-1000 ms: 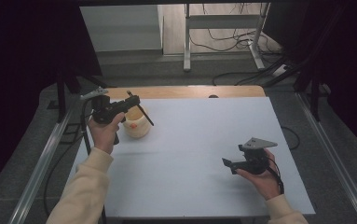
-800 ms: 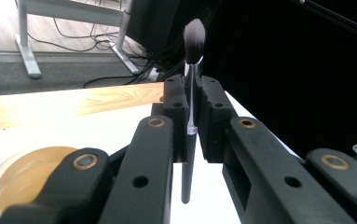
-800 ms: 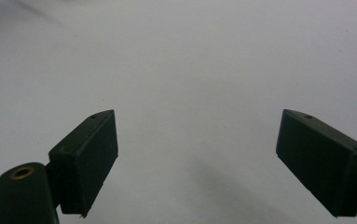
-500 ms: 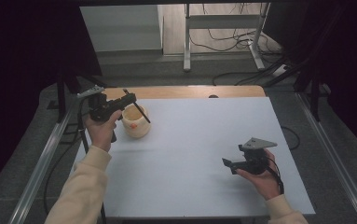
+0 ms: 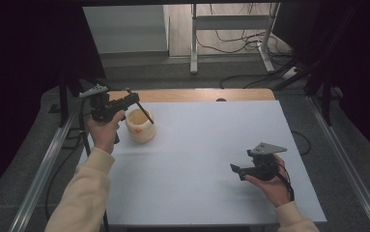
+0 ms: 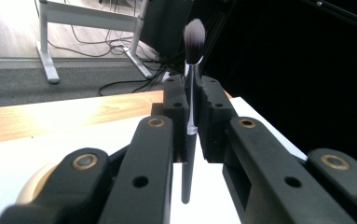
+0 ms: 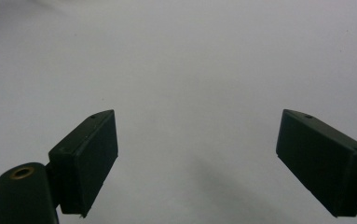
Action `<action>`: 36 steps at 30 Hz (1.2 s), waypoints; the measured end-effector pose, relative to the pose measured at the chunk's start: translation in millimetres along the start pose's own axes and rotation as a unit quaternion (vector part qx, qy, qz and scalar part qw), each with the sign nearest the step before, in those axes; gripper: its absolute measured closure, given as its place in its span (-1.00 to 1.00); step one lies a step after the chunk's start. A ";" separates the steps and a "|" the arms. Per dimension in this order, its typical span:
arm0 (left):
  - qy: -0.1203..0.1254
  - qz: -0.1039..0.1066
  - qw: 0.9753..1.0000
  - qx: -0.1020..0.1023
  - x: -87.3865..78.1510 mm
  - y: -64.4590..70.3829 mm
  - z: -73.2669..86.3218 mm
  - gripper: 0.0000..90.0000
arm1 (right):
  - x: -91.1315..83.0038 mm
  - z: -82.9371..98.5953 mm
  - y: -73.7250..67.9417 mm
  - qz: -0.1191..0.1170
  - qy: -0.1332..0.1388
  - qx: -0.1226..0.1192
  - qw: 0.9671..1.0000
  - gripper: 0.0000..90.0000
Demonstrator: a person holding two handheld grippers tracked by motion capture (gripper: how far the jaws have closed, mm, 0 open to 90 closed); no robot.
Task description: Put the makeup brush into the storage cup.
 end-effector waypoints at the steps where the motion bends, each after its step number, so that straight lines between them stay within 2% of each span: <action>1: 0.000 -0.002 1.000 0.001 0.6 -1.4 -0.9 0.85 | 0.1 0.0 -0.2 0.000 0.000 -0.001 1.000 -0.71; 20: 0.001 -0.035 0.999 -0.010 3.9 -29.7 -10.0 0.85 | 0.2 0.5 -0.1 -0.001 0.000 -0.001 1.000 -0.71; 36: 0.006 -0.056 0.998 -0.017 -7.2 -47.5 -12.2 0.85 | 0.7 1.0 0.5 0.001 -0.002 -0.001 1.000 -0.71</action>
Point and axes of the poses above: each handheld gripper's, and its own axes: x roughly forward along the jaws, z roughly out of its underside, y roughly to its right, the point moved 10 cm from there along x, roughly forward along the jaws, and after that the axes turned 3 degrees about x, right-handed, at the moved point
